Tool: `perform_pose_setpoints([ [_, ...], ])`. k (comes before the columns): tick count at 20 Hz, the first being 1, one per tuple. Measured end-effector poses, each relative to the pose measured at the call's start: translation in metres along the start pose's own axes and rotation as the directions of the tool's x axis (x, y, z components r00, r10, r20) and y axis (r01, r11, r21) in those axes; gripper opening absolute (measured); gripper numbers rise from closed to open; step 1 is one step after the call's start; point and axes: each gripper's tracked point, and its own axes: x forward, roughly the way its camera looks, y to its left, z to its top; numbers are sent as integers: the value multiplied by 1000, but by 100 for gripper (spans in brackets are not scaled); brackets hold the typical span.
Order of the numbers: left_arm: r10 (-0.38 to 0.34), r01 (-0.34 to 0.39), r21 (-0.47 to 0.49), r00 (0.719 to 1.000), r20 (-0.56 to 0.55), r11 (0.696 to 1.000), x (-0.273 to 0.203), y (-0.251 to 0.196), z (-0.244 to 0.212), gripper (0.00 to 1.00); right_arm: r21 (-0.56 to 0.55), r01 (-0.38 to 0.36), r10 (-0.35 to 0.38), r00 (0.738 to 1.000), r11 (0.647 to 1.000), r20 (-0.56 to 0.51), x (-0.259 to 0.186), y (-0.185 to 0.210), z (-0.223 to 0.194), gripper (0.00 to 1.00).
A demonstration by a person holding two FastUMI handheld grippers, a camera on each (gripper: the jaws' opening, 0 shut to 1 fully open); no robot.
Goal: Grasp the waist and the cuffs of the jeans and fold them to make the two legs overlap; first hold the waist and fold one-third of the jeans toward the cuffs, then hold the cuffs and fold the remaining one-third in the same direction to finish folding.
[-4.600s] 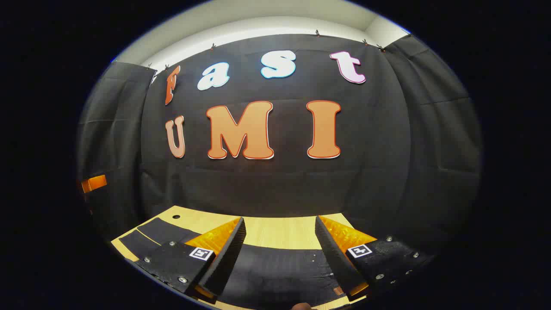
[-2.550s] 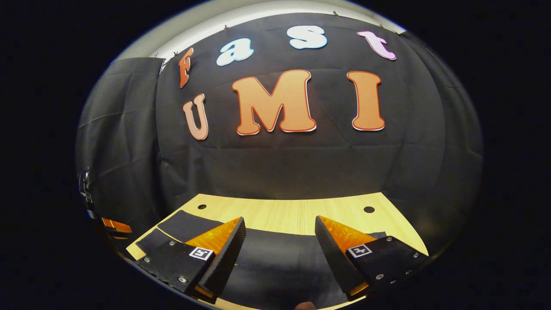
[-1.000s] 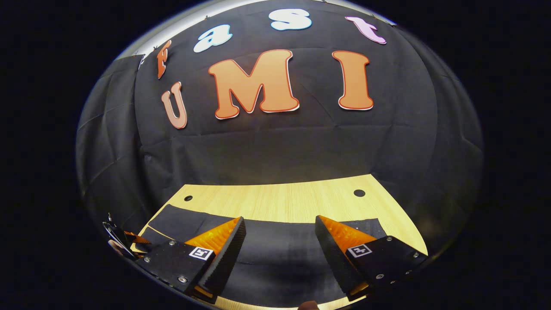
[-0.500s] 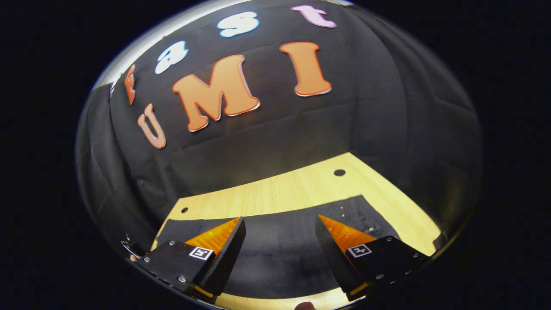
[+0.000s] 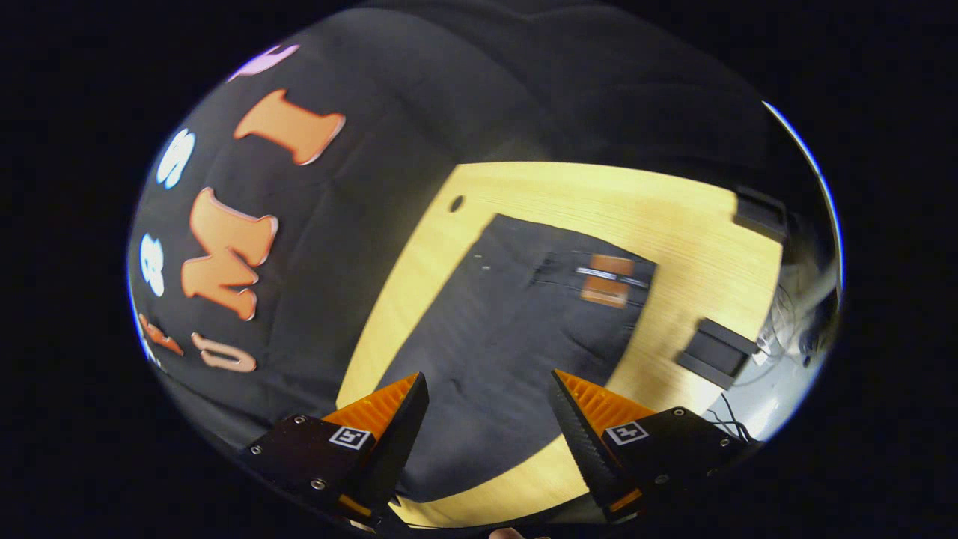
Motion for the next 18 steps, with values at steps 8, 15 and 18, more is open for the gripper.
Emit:
perform_pose_setpoints([
  [8, 22, -22, -1, 1000, -4, 1000, -7, -7, -1, 4, 157, 85, -74, 994, 984, -79, 56, -60, -23, 98],
  [15, 31, -32, -16, 999, -18, 999, -14, -7, -2, 4, 203, 111, -95, 992, 973, -86, 67, -75, -15, 98],
  [18, 25, -25, -13, 999, -22, 1000, -15, -10, 2, 4, 203, 95, -79, 993, 975, -87, 69, -72, -11, 98],
])
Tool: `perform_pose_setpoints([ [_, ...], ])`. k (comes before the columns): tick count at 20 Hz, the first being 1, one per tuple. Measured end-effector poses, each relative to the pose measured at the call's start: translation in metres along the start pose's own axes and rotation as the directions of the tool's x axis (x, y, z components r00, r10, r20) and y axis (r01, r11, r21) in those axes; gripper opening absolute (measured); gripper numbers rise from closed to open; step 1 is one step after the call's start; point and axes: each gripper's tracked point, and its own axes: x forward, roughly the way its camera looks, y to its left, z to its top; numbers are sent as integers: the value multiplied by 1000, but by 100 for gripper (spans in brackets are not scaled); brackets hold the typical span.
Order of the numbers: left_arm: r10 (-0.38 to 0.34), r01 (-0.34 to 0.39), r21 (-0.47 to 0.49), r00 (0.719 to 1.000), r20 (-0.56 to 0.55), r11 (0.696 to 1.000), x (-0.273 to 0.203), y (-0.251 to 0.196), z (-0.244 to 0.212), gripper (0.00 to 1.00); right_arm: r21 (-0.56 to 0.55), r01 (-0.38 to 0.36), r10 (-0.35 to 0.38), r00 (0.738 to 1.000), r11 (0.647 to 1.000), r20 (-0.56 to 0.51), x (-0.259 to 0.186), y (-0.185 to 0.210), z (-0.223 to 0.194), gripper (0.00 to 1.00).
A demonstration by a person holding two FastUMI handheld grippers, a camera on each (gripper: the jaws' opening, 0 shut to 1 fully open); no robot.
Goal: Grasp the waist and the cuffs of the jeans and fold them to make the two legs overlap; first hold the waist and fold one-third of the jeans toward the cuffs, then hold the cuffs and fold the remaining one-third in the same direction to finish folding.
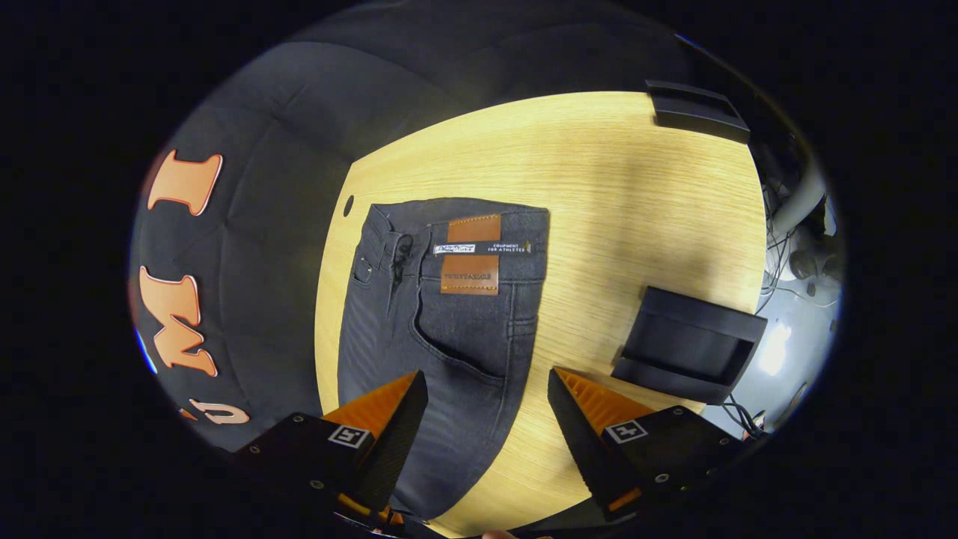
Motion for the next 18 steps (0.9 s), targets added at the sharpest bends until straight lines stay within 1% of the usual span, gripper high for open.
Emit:
perform_pose_setpoints([
  [3, -9, 9, 4, 1000, -4, 1000, -8, -1, -1, 3, -17, -34, 34, 999, 999, -15, 5, 8, -1, 98],
  [5, -10, 10, 7, 1000, -4, 1000, -7, -4, 0, 3, -8, -63, 63, 998, 998, -24, 9, 15, -3, 98],
  [7, -11, 11, -2, 1000, -4, 1000, -8, -6, 0, 3, -6, -78, 77, 997, 997, -20, 14, 23, -4, 98],
  [11, -21, 21, -16, 1000, -8, 1000, -8, -5, 1, 3, -51, -128, 128, 992, 990, -1, 28, 40, -4, 94],
  [13, -24, 24, -10, 1000, -13, 1000, -8, -4, -1, 3, -77, -136, 137, 990, 988, 16, 40, 40, -6, 81],
  [14, -25, 25, -2, 1000, -13, 1000, -8, -2, 0, 4, -87, -125, 128, 991, 988, 31, 47, 35, -5, 57],
  [16, -28, 28, 8, 1000, -13, 1000, -7, -1, 1, 3, -64, -128, 131, 991, 990, 39, 48, 36, -5, 9],
  [18, -38, 38, 1, 999, -15, 999, -10, -2, 0, 3, -79, -95, 99, 993, 992, 57, 42, 32, -6, 9],
])
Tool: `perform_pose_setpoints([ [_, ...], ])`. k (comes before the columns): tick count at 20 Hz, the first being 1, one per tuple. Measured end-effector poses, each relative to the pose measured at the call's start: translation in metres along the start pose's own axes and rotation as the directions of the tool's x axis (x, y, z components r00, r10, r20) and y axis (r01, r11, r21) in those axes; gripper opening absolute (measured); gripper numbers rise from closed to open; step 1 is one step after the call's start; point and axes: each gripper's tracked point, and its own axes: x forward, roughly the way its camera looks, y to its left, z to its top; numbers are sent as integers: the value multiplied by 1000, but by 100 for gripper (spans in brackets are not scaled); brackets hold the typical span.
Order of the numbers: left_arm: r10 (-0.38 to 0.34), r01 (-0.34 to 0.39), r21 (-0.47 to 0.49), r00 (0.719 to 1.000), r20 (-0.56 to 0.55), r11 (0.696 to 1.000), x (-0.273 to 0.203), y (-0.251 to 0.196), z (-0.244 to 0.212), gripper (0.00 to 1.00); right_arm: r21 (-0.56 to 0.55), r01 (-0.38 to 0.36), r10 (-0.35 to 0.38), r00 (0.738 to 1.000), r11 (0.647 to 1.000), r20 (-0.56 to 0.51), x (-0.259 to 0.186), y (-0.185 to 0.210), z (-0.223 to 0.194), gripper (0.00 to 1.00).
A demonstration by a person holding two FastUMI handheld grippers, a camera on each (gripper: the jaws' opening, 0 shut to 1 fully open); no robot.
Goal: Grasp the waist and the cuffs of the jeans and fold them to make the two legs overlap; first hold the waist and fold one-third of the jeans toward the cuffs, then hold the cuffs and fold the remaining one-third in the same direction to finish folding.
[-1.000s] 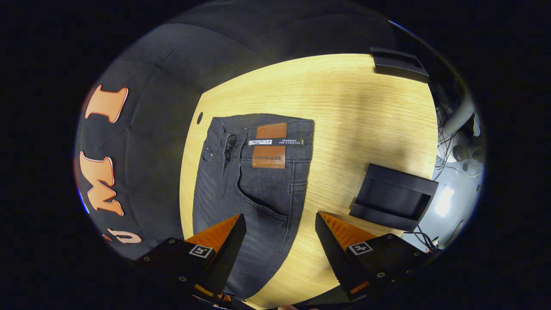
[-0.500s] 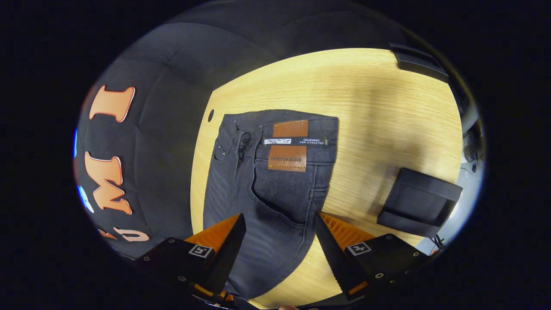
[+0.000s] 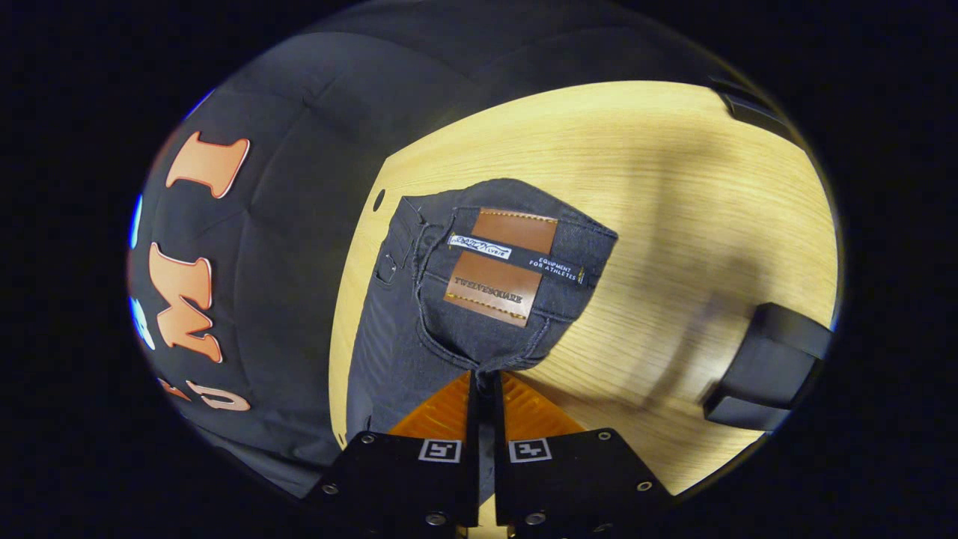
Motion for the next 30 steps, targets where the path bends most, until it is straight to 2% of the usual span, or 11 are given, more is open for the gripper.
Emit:
perform_pose_setpoints([
  [1, 2, -2, -2, 1000, -3, 1000, 0, 1, 0, 3, -9, -6, 6, 1000, 1000, 9, 0, 2, 3, 0],
  [6, -2, 2, 40, 1000, -10, 999, -17, 1, -4, 3, -7, -87, 87, 996, 996, 18, -47, 27, 10, 0],
  [11, -44, 44, 52, 999, -14, 998, -41, -27, -5, 4, -89, -131, 132, 991, 987, -3, -46, 75, 22, 0],
  [15, 41, -38, 57, 997, -65, 998, -49, -40, -9, 3, -138, -152, 148, 988, 979, -39, -30, 109, 34, 0],
  [17, 118, -111, 95, 990, -75, 989, -42, -44, -2, 3, -139, -167, 160, 985, 976, -57, -18, 127, 39, 0],
  [20, 145, -138, 95, 986, -80, 986, -25, -69, 13, 3, -156, -160, 149, 986, 975, -79, 0, 146, 45, 0],
  [24, 189, -171, 129, 970, -150, 977, 20, -94, 24, 3, -140, -148, 132, 984, 979, -122, 33, 167, 51, 0],
  [30, 267, -223, 195, 932, -243, 955, 99, -139, 45, 3, -117, -60, 38, 983, 991, -182, 92, 177, 55, 0],
])
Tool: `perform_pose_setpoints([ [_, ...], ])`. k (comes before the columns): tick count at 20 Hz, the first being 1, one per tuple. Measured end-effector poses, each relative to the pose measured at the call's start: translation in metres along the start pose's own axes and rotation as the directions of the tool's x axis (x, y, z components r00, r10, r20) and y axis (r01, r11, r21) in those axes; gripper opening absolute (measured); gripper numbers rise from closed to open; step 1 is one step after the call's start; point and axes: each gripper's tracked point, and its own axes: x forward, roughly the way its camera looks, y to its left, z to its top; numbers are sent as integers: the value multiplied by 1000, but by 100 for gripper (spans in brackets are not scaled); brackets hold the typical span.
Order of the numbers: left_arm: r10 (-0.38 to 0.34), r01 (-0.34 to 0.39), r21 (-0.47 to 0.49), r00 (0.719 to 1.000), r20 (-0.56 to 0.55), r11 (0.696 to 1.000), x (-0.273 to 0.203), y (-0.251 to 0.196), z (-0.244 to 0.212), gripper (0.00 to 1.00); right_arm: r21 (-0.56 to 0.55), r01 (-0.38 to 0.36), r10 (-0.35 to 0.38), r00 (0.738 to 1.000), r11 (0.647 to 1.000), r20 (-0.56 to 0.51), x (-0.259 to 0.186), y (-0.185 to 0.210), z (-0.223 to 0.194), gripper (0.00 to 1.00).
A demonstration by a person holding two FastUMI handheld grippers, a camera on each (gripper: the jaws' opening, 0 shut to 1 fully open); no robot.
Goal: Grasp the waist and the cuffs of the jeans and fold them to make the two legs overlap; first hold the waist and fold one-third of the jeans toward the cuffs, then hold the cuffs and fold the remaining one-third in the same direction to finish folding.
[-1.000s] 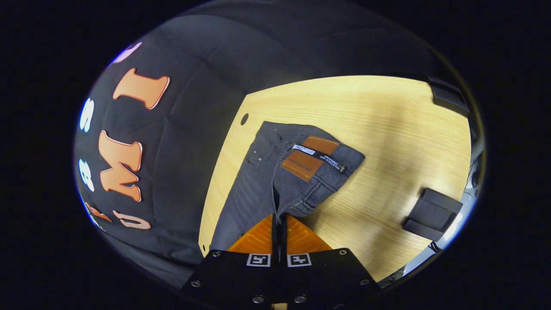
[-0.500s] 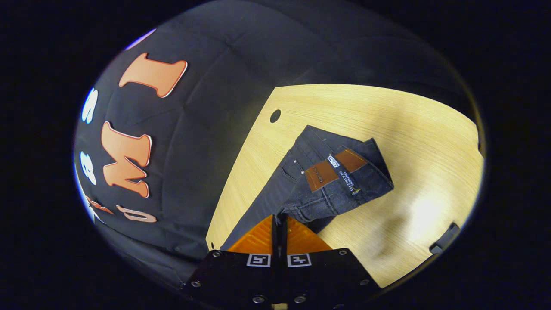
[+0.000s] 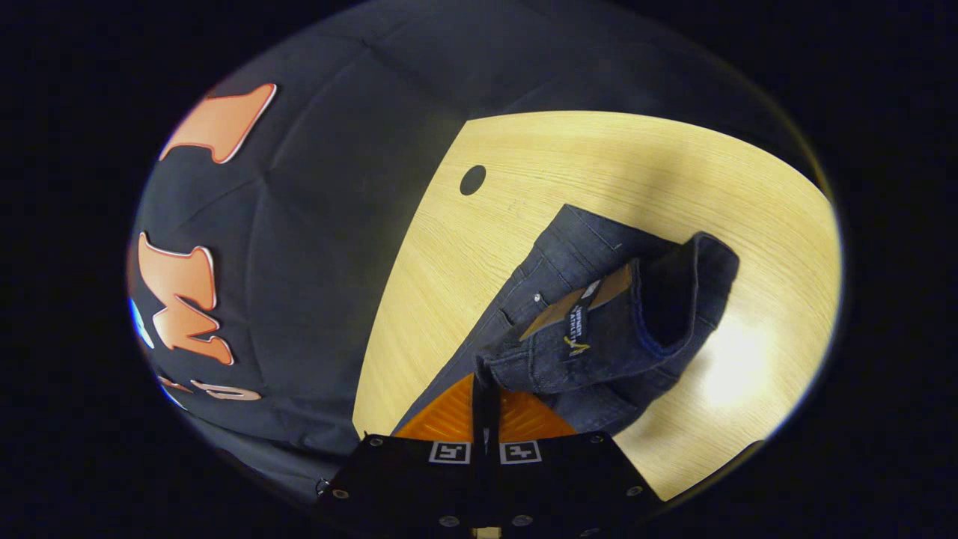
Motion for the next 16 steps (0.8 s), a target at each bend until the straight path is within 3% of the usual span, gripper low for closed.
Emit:
perform_pose_setpoints([
  [3, 77, -77, 4, 996, -51, 997, 23, -9, 20, 3, 24, 57, -56, 998, 998, -30, 19, -5, 7, 0],
  [6, 101, -97, 46, 990, -101, 994, 37, -29, 36, 3, 62, 102, -99, 994, 993, -47, 35, -6, 12, 0],
  [7, 127, -117, 87, 985, -120, 989, 40, -31, 40, 10, 73, 114, -111, 992, 991, -52, 39, -8, 14, 0],
  [8, 160, -146, 122, 980, -120, 982, 39, -34, 47, 31, 81, 124, -119, 991, 989, -58, 42, -9, 14, 1],
  [10, 181, -160, 198, 979, -93, 967, 33, -49, 62, 43, 76, 141, -137, 989, 987, -57, 46, -13, 18, 1],
  [12, 200, -179, 259, 978, -57, 949, 27, -62, 73, 77, 61, 157, -153, 986, 986, -68, 48, -13, 16, 1],
  [13, 238, -223, 307, 971, -13, 925, 21, -64, 82, 93, 37, 163, -160, 985, 986, -65, 47, -12, 17, 1],
  [15, 340, -381, 447, 924, 172, 809, -1, -61, 126, 96, -25, 148, -148, 989, 989, -28, 45, -5, 23, 2],
  [16, 354, -440, 489, 898, 263, 753, -14, -62, 148, 96, -43, 119, -120, 993, 992, -2, 41, 7, 28, 21],
])
